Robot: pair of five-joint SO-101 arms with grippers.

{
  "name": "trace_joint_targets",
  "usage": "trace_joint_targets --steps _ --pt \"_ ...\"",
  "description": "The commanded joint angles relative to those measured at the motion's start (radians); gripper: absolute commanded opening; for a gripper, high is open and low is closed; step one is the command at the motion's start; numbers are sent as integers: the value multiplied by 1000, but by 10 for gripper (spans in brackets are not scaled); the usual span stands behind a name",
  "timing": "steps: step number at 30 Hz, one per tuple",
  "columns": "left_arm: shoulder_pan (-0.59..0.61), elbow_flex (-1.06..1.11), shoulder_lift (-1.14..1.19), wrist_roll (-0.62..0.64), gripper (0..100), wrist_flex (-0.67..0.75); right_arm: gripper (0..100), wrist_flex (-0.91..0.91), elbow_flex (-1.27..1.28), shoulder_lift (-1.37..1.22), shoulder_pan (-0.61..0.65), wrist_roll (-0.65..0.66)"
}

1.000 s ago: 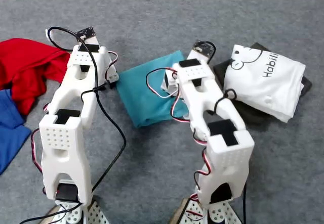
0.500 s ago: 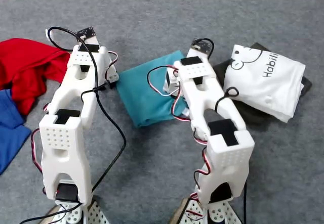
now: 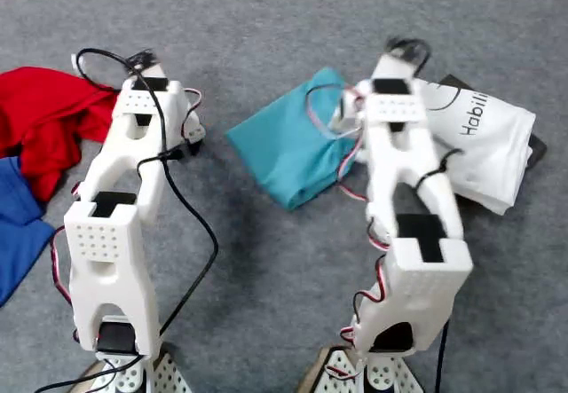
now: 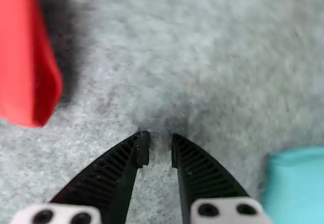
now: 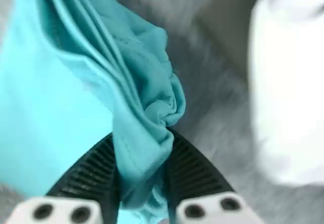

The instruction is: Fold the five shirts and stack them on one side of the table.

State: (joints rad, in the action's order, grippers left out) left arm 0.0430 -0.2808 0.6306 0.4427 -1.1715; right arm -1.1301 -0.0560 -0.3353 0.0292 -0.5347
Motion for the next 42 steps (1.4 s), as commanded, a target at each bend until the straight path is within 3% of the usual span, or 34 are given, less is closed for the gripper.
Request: trace_joint_targets --steps 1,13,21,32,35,38,42 --pt "72 -46 -4 37 96 11 4 2 -157 85 -90 75" --pt "60 -44 -4 35 96 11 4 -6 -334 91 -427 221" --pt "58 -44 -4 35 96 11 5 -144 -384 91 -608 249" --pt "57 -41 -4 34 96 11 5 -247 -395 87 -645 250" --pt "57 -41 -4 34 96 11 11 -272 -397 87 -641 301" --pt "57 -41 -4 34 96 11 108 -296 -400 87 -639 328" --pt "60 -44 -4 38 98 11 354 -299 -403 93 -639 368"
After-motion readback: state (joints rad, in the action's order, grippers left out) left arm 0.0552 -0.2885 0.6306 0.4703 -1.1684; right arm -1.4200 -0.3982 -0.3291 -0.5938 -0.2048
